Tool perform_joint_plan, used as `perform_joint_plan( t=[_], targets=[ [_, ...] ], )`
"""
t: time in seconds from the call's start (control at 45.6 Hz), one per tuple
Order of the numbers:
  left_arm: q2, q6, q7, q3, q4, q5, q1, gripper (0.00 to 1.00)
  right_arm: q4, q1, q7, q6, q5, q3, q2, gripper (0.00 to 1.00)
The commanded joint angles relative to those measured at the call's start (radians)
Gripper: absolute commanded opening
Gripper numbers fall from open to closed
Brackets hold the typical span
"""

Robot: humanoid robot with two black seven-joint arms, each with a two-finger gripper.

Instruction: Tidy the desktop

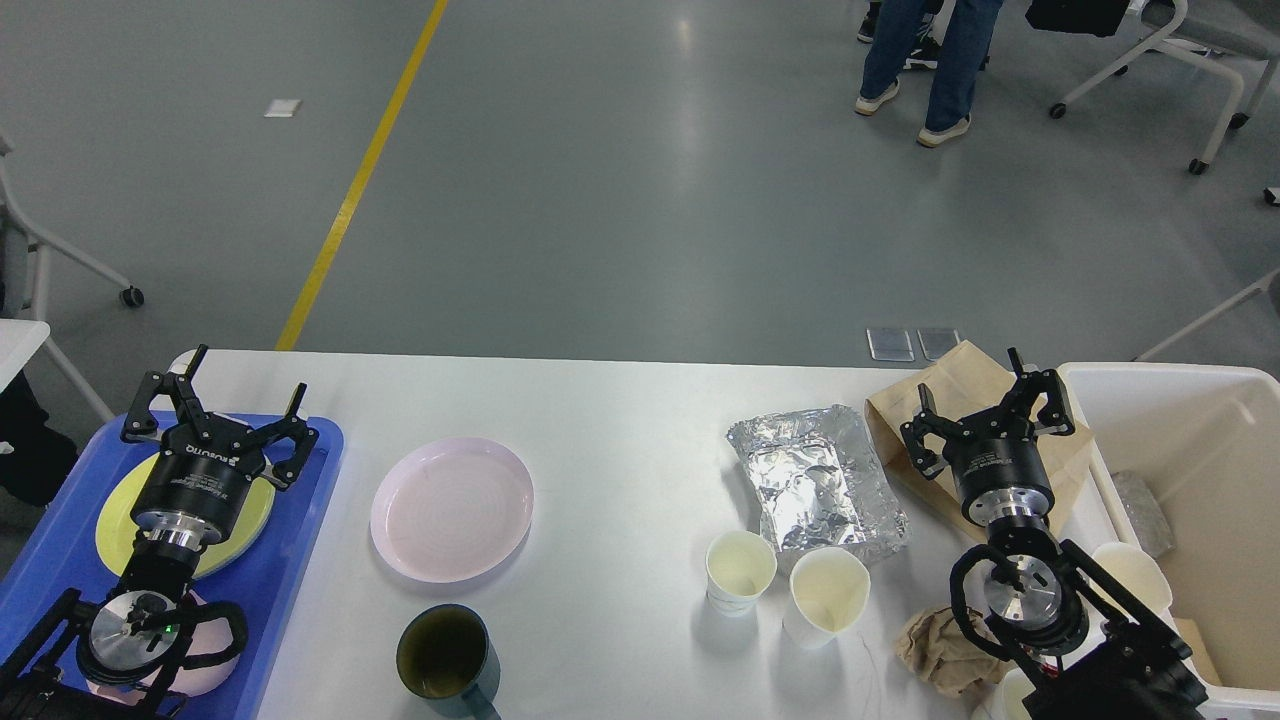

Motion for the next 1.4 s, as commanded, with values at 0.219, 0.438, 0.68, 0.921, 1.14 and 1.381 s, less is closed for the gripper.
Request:
perform_joint_plan(
  t=[0.219, 0.438, 0.68, 0.921, 1.14, 1.381],
  targets=[
    [0.011, 0.008, -0.002, 0.019, 0.0, -0.017, -0.001, 0.97, 0.0, 0.0, 0.0, 0.0, 0.0, 0.0, 0.0, 1.0],
    [0.126, 0.008, -0.018, 0.108, -0.002, -0.022, -0.03, 0.97, -0.002, 0.0, 0.0, 0.0, 0.0, 0.0, 0.0, 1.0],
    [0.308, 0.043, -0.041, 0.351, 0.005, -0.031, -0.182, 0.97, 0.0, 0.0, 0.0, 0.0, 0.0, -0.002, 0.0, 1.0],
    [0.549, 0.029, -0.044, 0.947, 0.017, -0.033, -0.562, 0.97, 0.0, -0.002, 0.0, 0.0, 0.0, 0.0, 0.0, 1.0],
    [0.601, -0.012, -0.026, 1.512, 0.018, -0.026, -0.956, 0.97, 0.0, -0.002, 0.0, 0.0, 0.0, 0.0, 0.0, 1.0],
    [0.474, -0.018, -0.028, 1.969, 0.015, -0.02, -1.317, 0.97, 0.0, -0.002, -0.001, 0.0, 0.0, 0.0, 0.0, 1.0]
  ],
)
